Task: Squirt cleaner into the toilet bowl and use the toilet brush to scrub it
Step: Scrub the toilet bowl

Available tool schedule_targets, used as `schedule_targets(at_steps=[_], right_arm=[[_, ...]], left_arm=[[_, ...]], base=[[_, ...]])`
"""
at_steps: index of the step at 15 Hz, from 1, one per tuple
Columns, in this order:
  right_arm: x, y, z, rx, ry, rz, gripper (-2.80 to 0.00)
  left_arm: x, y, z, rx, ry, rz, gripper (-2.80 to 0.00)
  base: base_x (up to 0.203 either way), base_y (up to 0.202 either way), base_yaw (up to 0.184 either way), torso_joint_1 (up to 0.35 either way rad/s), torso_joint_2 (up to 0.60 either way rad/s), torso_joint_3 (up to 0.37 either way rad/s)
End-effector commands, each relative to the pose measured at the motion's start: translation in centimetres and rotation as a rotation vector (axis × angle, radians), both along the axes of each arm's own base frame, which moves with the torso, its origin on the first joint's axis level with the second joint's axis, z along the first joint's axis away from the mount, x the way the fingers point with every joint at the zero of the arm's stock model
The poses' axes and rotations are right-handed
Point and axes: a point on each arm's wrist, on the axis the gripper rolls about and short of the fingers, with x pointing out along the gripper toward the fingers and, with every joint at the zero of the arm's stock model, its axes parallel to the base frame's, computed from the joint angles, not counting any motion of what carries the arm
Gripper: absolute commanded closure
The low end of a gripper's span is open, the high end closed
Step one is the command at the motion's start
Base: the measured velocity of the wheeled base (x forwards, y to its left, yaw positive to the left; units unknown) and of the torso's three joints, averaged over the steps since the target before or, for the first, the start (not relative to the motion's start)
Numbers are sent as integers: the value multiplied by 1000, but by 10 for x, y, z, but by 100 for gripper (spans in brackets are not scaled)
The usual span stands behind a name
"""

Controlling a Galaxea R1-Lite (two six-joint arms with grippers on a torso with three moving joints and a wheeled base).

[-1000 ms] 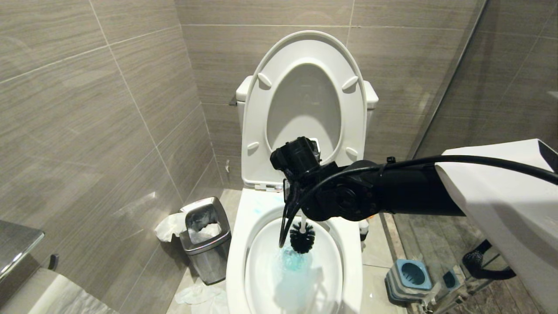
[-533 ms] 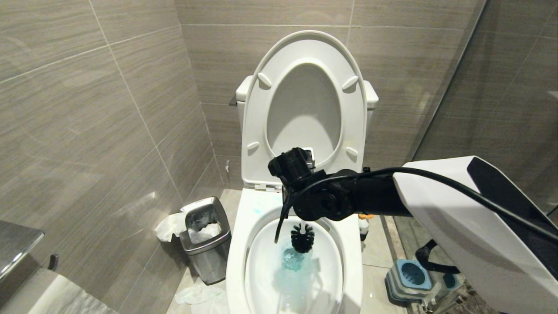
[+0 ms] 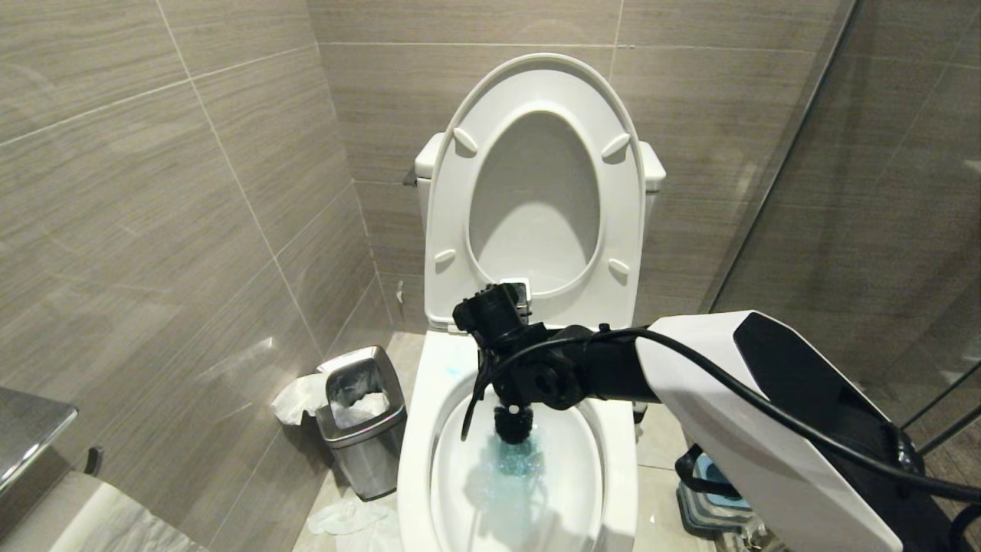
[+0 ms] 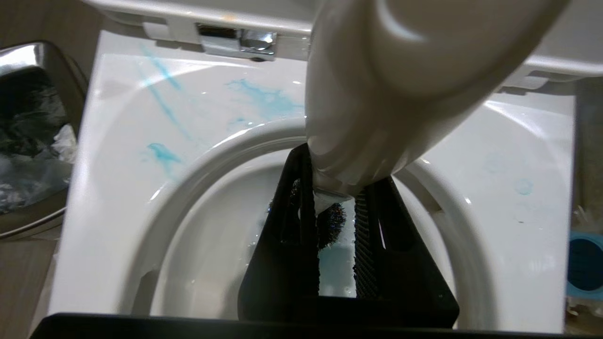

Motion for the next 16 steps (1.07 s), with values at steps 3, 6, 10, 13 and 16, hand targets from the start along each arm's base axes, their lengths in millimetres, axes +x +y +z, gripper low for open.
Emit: schedule_targets(at_steps=[3, 6, 10, 13, 16], right_arm=[[-24, 25, -5, 7, 2, 62, 0], [-56, 34, -1, -7, 32, 110, 0], [-110, 6, 23, -41, 91, 145, 0], [-133, -26, 31, -47, 120, 126, 0], [-110, -47, 34, -29, 103, 48, 0]], left_arm=[[0, 0, 0, 1, 0, 1, 0], [0, 0, 0, 1, 0, 0, 0], [0, 0, 0, -1, 0, 0, 0], [0, 0, 0, -1, 0, 0, 0], [0, 0, 0, -1, 0, 1, 0]], base=[[0, 0, 0, 0, 0, 0], [0, 0, 0, 0, 0, 0], [0, 0, 0, 0, 0, 0], [0, 0, 0, 0, 0, 0], [0, 0, 0, 0, 0, 0]])
